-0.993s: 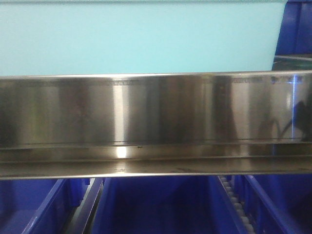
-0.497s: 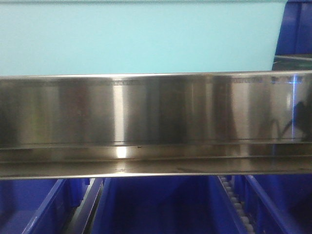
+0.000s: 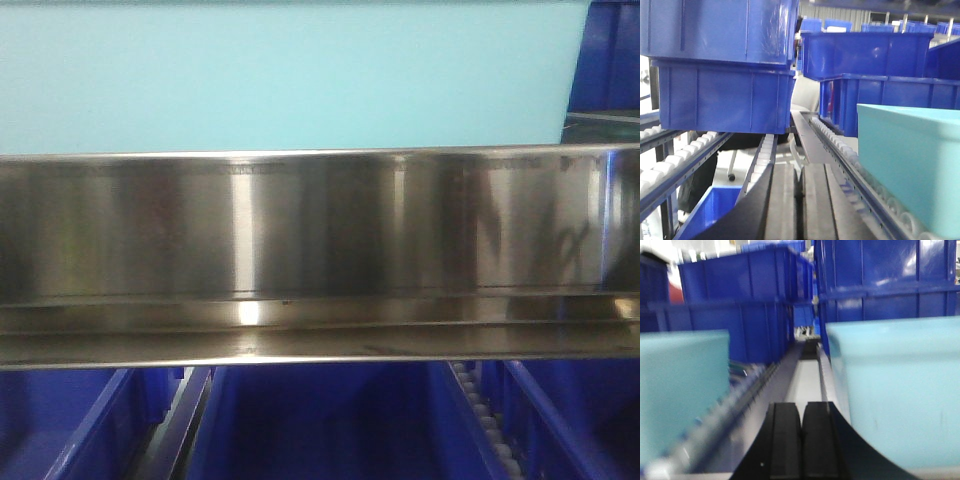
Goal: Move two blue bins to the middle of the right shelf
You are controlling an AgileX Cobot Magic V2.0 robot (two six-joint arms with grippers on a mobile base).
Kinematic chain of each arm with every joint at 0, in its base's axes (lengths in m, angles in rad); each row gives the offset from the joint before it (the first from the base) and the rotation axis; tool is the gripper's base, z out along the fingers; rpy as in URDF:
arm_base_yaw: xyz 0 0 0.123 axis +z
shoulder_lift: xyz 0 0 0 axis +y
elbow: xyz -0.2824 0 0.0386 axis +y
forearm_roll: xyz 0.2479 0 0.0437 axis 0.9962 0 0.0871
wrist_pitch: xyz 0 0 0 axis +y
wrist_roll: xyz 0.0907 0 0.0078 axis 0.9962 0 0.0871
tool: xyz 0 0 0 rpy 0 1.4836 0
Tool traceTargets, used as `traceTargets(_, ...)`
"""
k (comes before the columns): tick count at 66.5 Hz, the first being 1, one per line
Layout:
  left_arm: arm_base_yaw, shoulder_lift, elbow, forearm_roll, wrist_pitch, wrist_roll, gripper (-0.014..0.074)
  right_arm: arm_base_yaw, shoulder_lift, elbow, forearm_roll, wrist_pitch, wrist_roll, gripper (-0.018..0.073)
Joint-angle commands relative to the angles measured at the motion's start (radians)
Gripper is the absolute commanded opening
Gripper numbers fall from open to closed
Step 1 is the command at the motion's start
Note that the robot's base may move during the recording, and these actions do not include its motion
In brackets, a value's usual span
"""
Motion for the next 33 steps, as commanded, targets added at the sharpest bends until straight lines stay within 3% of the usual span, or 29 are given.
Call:
traceTargets(1, -0.005, 0.004, -0.114, 0.003, 0.107, 0.002, -0.0111, -0.005, -0.003, -0.109, 0.026, 0.056, 0.007, -0.0165)
traceTargets(17, -0.005, 0.24, -0.449, 0.003, 0.291, 0.002, -0.0111, -0.005, 0.145, -0.388, 0.017, 0.291, 0.007, -0.0165)
traceTargets(33, -0.005, 0.63, -0.809, 0.013, 0.51, 0.002, -0.0111, -0.005, 0.516, -0.7, 0.012, 0.524, 0.007, -0.0165)
